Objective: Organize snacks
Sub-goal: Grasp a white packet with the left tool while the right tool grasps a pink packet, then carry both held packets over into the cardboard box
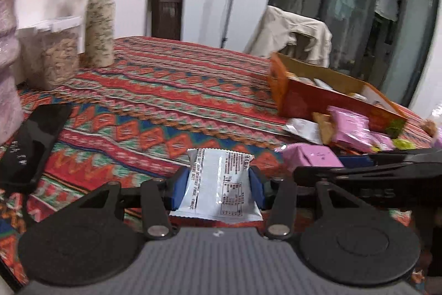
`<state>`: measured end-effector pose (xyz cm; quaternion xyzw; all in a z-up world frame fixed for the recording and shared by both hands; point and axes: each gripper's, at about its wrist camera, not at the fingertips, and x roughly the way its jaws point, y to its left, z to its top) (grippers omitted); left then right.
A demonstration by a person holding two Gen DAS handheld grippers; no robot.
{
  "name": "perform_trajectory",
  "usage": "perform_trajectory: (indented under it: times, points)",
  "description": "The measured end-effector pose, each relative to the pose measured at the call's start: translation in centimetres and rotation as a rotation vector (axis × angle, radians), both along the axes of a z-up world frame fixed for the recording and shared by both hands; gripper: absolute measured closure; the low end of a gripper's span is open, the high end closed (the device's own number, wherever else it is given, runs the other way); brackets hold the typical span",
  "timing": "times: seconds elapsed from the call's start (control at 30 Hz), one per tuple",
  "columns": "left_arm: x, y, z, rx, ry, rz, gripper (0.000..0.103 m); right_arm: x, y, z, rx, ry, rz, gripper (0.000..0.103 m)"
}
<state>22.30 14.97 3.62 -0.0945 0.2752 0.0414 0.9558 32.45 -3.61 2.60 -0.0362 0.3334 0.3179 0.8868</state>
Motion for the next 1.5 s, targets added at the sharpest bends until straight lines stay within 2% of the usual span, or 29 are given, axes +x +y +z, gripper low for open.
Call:
perform_trajectory:
  times: [0.2, 0.37, 0.53, 0.73, 0.87, 1.1, 1.33, 1.5]
  points:
    - [0.0, -5.6, 1.3, -0.009, -0.034, -0.147, 0.055, -4.5, -7.5, 2.7, 0.074, -0.07, -0.046, 0.042]
    - [0.0, -10.0, 2.7, -0.004, -0.072, -0.243, 0.055, -8.1, -13.1, 3.5, 0.035, -0.16, -0.167, 0.042]
    - [0.6, -12.6, 3.2, 0.028, -0.075, -0.303, 0.055, -9.1, -17.5, 2.5, 0.059, -0.124, -0.278, 0.042]
    - [1.7, -13.5, 3.9, 0.036, -0.088, -0.322, 0.055, -8.7, -18.9, 2.0, 0.08, -0.128, -0.299, 0.042]
    - [3.1, -12.8, 5.8, 0.042, -0.13, -0.309, 0.055, -6.9, -18.8, 3.1, 0.081, -0.148, -0.281, 0.042]
    - [8.4, -10.8, 11.5, 0.06, -0.205, -0.301, 0.055, -1.5, -18.8, 8.3, 0.105, -0.21, -0.235, 0.042]
    - [17.2, -9.4, 14.7, 0.014, -0.125, -0.315, 0.055, 6.8, -17.7, 13.3, 0.108, -0.212, -0.197, 0.042]
    - [23.4, -9.4, 13.6, 0.027, -0.017, -0.277, 0.055, 13.0, -15.5, 14.2, 0.105, -0.122, -0.164, 0.042]
